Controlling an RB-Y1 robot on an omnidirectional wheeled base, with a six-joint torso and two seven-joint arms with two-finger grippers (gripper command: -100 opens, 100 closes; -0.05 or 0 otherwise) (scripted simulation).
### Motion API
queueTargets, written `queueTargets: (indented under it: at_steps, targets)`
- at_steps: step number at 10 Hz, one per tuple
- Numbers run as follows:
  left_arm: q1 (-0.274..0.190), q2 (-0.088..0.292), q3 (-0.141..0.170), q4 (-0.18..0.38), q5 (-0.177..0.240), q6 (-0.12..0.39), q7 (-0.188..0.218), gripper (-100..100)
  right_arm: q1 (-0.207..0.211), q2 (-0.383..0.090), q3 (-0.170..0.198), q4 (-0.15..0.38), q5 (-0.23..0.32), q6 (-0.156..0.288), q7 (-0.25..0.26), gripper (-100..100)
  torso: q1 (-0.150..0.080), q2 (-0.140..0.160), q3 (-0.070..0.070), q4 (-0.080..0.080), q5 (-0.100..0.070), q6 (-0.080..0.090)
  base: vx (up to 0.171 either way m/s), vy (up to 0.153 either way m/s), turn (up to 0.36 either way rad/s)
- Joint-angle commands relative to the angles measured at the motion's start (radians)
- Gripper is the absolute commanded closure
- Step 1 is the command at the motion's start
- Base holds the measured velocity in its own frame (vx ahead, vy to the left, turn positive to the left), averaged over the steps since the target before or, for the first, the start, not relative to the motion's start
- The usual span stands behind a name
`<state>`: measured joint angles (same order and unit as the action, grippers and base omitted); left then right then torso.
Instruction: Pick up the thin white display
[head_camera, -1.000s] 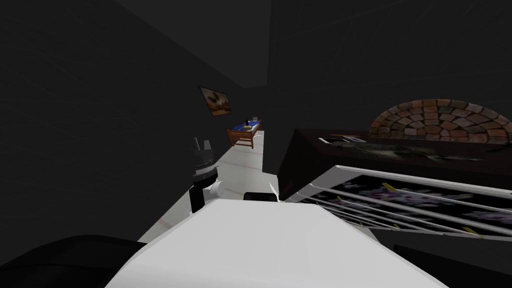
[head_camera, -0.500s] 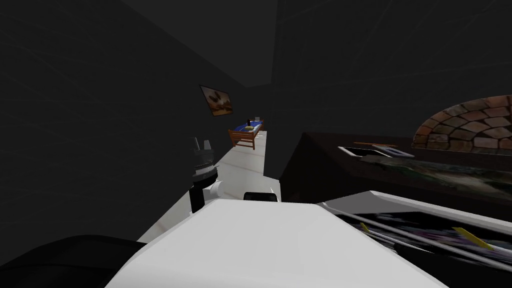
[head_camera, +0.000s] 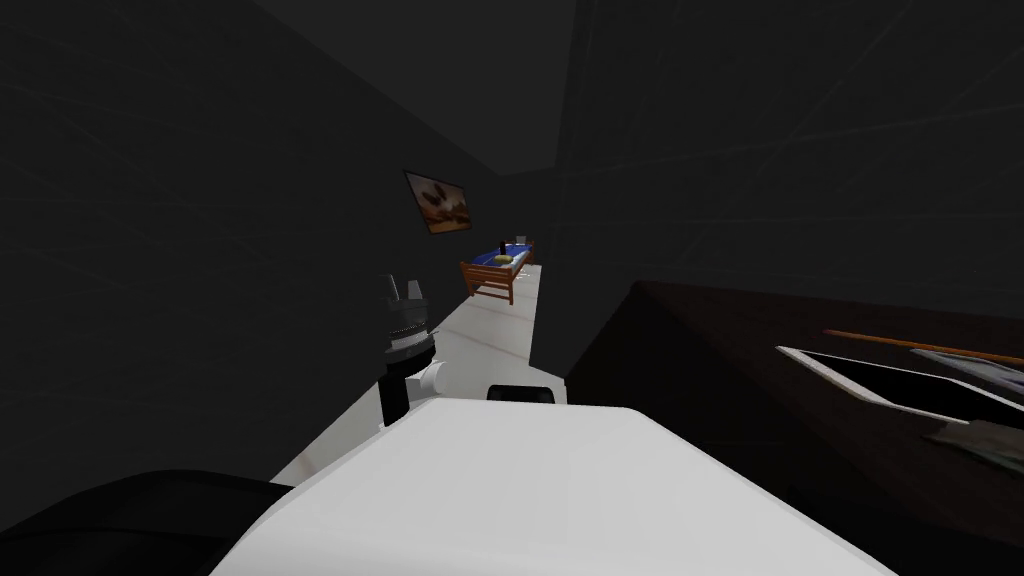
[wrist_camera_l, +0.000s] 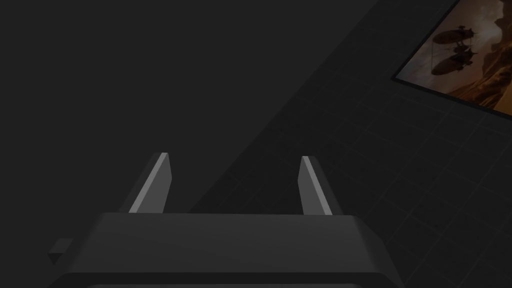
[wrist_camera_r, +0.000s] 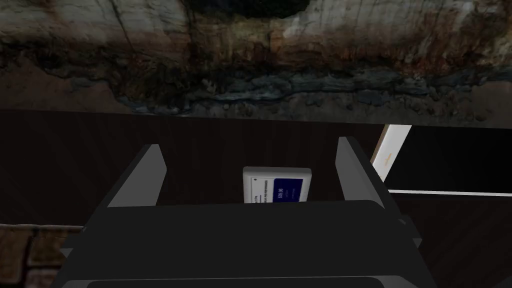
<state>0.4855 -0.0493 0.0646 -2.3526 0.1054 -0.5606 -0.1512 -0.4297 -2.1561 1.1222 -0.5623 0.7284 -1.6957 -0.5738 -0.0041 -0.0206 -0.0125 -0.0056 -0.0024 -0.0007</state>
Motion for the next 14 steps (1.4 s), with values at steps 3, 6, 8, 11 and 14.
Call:
queueTargets:
  at_steps: [3, 6, 8, 11, 14]
  targets:
    - [0.000, 0.000, 0.000, 0.000, 0.000, 0.000, 0.000, 0, -0.013, 0.000, 0.014, -0.026, 0.012, -0.028, -0.012, -100, 0.000, 0.005, 0.003, 0.001, 0.000, 0.000, 0.179, -0.062, 0.061]
    - [0.000, 0.000, 0.000, 0.000, 0.000, 0.000, 0.000, 0, 0.006, 0.047, 0.006, -0.014, 0.007, 0.006, -0.010, -100, 0.006, 0.020, 0.012, 0.005, 0.001, 0.002, -0.003, 0.013, -0.031]
    - [-0.001, 0.000, 0.000, 0.000, 0.000, 0.000, 0.000, 0, 0.006, 0.047, 0.006, -0.014, 0.007, 0.006, -0.010, -100, 0.007, 0.024, 0.014, 0.006, 0.002, 0.002, -0.017, 0.020, -0.008]
    - [-0.001, 0.000, 0.000, 0.000, 0.000, 0.000, 0.000, 0, 0.002, 0.043, 0.017, -0.023, 0.001, 0.013, -0.010, 100, 0.006, 0.023, 0.014, 0.006, 0.002, 0.002, 0.000, 0.000, 0.000]
    - [-0.001, 0.000, 0.000, 0.000, 0.000, 0.000, 0.000, 0, 0.002, 0.042, 0.017, -0.023, 0.001, 0.013, -0.011, 100, 0.005, 0.023, 0.014, 0.006, 0.001, 0.002, 0.000, 0.000, 0.000]
